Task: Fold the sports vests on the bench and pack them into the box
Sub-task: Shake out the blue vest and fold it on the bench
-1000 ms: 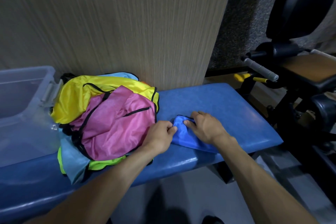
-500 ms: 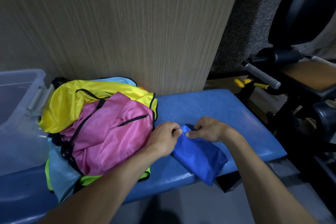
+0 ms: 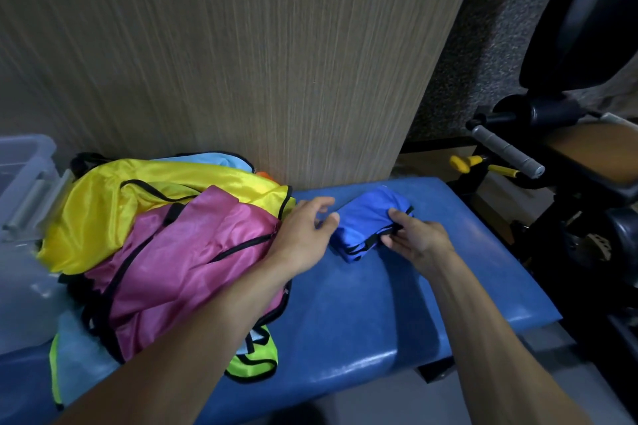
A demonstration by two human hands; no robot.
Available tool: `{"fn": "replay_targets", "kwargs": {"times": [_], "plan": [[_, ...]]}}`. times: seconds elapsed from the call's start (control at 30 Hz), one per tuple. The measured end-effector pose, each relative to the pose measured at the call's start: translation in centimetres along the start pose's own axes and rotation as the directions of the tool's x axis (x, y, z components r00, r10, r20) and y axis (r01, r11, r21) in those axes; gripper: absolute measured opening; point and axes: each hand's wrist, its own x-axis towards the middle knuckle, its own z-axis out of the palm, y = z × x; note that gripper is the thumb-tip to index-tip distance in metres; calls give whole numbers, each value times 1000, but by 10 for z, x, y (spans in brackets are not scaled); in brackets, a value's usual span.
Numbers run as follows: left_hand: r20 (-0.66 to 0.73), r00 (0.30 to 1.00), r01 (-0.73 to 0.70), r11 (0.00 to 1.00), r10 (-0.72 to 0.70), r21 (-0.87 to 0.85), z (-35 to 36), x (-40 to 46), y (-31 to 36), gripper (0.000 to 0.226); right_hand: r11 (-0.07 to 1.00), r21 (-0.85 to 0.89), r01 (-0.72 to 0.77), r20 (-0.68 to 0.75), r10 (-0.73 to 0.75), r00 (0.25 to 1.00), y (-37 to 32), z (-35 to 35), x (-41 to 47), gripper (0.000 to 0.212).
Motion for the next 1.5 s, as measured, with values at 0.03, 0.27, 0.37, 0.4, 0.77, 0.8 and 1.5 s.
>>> {"fn": "replay_targets", "kwargs": {"times": [0.03,0.27,0.37,0.4,0.77,0.8,1.5], "plan": [[27,999,-22,999,22,23,2,1,1,39,1000,17,10,-12,-10,1000,2,4,1,25],[406,860,-503,652,310,567,19,-10,6,68,997,25,72,-97,-70,993,12,17,10,27],[478,850,-502,617,222,606,27,-21,1,75,983,-155,99,-138,-120,983,12,17,15,33],[483,848,-500,632,219,592,26,-23,3,76,963,-244,116,-145,-155,977,12,17,16,36],[276,845,-535,750,459,389,6,1,13,36,61,-791,609,572,-280,771,-47,66,59,27],[296,847,-532,707,442,466,3,5,4,43,22,-779,626,594,-290,750,-50,72,61,29],[287,950,-288,694,121,660,29,77,-17,63,-398,-728,558,677,-291,676,1,-8,67,89]]}}
